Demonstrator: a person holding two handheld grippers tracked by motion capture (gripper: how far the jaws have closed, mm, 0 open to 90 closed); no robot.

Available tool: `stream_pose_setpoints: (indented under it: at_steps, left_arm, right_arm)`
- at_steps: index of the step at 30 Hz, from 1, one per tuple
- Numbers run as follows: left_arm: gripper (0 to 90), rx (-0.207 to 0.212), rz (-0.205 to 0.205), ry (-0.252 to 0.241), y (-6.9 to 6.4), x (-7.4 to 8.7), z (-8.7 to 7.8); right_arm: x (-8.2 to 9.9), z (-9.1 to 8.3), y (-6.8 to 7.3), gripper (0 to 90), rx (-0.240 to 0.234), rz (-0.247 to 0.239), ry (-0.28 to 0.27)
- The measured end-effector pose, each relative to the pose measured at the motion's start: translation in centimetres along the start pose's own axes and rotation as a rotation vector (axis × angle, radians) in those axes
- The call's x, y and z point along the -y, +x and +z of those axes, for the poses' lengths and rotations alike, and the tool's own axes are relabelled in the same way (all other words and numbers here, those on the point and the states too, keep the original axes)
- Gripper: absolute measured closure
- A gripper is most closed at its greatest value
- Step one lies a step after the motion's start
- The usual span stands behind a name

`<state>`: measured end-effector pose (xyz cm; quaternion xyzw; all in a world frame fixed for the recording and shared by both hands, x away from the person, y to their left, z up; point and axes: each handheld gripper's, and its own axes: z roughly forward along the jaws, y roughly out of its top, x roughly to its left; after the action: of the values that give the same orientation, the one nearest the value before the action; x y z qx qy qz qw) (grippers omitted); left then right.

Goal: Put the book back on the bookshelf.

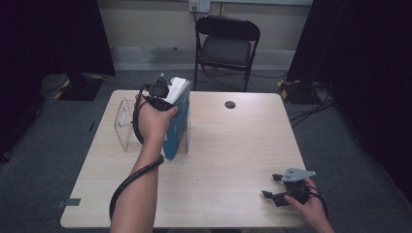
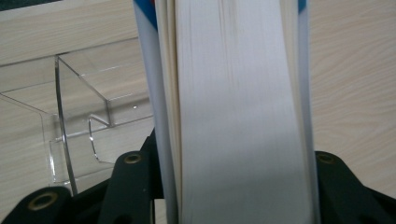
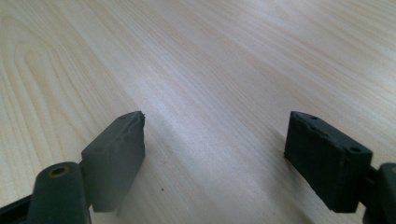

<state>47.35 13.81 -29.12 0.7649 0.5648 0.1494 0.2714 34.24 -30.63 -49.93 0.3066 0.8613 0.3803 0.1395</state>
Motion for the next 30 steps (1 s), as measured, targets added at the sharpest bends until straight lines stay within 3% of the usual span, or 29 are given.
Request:
stream_pose_setpoints:
  at_steps: [17, 30]
  left_arm:
    - [46.6, 0.122, 0.046, -0.054, 1.3, 4.7, -3.3]
    - [42.8, 0.176, 0.063, -0.065, 1.6, 7.7, -2.7]
  right_arm:
    - [0.0, 0.0, 0.0, 19.7, 0.003, 0.0, -0.002]
    - [0.0, 0.0, 0.0, 19.7, 0.003, 0.0, -0.002]
